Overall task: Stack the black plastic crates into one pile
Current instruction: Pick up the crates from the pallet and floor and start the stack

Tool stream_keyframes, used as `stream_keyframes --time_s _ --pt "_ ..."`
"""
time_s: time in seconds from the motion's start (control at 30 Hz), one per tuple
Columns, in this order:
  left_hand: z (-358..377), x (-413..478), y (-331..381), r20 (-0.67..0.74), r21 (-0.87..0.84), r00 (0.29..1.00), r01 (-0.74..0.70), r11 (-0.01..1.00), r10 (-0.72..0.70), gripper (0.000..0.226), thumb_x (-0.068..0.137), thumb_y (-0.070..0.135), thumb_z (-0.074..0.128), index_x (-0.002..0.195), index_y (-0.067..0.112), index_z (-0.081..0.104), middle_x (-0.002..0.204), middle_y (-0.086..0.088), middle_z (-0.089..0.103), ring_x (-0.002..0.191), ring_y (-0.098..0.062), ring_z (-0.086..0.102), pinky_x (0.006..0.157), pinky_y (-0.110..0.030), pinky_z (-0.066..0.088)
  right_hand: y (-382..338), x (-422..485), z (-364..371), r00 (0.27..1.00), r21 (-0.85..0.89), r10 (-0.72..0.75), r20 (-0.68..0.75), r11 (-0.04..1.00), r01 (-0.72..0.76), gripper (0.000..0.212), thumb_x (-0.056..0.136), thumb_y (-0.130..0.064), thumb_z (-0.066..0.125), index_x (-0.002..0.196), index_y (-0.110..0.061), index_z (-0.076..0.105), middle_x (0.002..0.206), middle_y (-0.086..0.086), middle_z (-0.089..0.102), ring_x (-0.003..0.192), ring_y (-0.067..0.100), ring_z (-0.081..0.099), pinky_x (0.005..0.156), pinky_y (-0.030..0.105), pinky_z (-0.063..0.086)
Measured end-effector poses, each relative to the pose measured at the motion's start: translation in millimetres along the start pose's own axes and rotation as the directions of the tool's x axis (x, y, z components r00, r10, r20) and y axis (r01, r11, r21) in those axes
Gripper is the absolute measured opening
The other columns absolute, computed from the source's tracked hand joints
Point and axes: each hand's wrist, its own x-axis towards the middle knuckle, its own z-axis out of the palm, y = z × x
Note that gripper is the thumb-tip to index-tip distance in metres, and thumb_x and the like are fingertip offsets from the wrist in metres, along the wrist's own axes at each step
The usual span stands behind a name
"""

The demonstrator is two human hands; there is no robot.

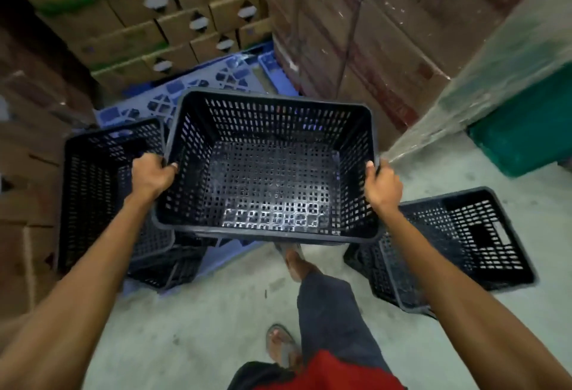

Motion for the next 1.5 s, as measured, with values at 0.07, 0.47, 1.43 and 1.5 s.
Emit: stream_keyframes --time_s 0.07,0.47,1.43,1.5 --pt "-9.6 -48.7 -11.3 -0.032 -0.042 0.999 0.027 0.999 -0.029 0.046 0.088 0.028 0.067 0.055 0.003 0.045 0.055 -0.013 0.047 0.062 -0.033 0.055 0.061 -0.033 0.041 6.7 -20.1 -20.3 0.999 -0.024 -0.037 0.019 0.999 0.038 0.043 0.104 -0.037 0.039 0.118 -0.001 0.057 0.11 0.028 0.065 0.107 0.046 0.057 0.081 0.046 0.045" --pt "37.6 -314.2 -110.0 0.031 -0.091 0.96 0.278 0.956 -0.277 0.035 0.087 0.023 0.066 0.071 -0.009 0.062 0.081 -0.033 0.067 0.086 -0.046 0.064 0.071 -0.044 0.046 91.4 -133.9 -47.7 0.949 -0.185 -0.078 0.304 0.973 0.14 0.048 0.1 -0.04 0.045 0.113 0.002 0.063 0.112 0.034 0.065 0.109 0.048 0.06 0.086 0.047 0.049" --pt "600.1 -269.8 -359.1 0.119 -0.116 0.792 0.61 0.784 -0.599 0.031 0.09 0.032 0.062 0.093 0.003 0.071 0.092 -0.021 0.074 0.089 -0.036 0.07 0.076 -0.037 0.052 410.0 -70.0 430.5 0.904 -0.199 -0.149 0.401 0.949 0.245 0.047 0.104 -0.042 0.035 0.128 -0.006 0.054 0.122 0.023 0.064 0.112 0.042 0.059 0.088 0.043 0.046" --pt "618.1 -264.6 -360.1 0.132 -0.176 0.806 0.592 0.787 -0.577 0.029 0.091 0.03 0.061 0.1 0.003 0.069 0.097 -0.021 0.074 0.092 -0.036 0.07 0.08 -0.041 0.055 416.8 -59.8 441.4 0.894 -0.181 -0.177 0.412 0.946 0.27 0.046 0.104 -0.04 0.035 0.126 -0.004 0.053 0.12 0.024 0.064 0.11 0.042 0.06 0.087 0.044 0.045"
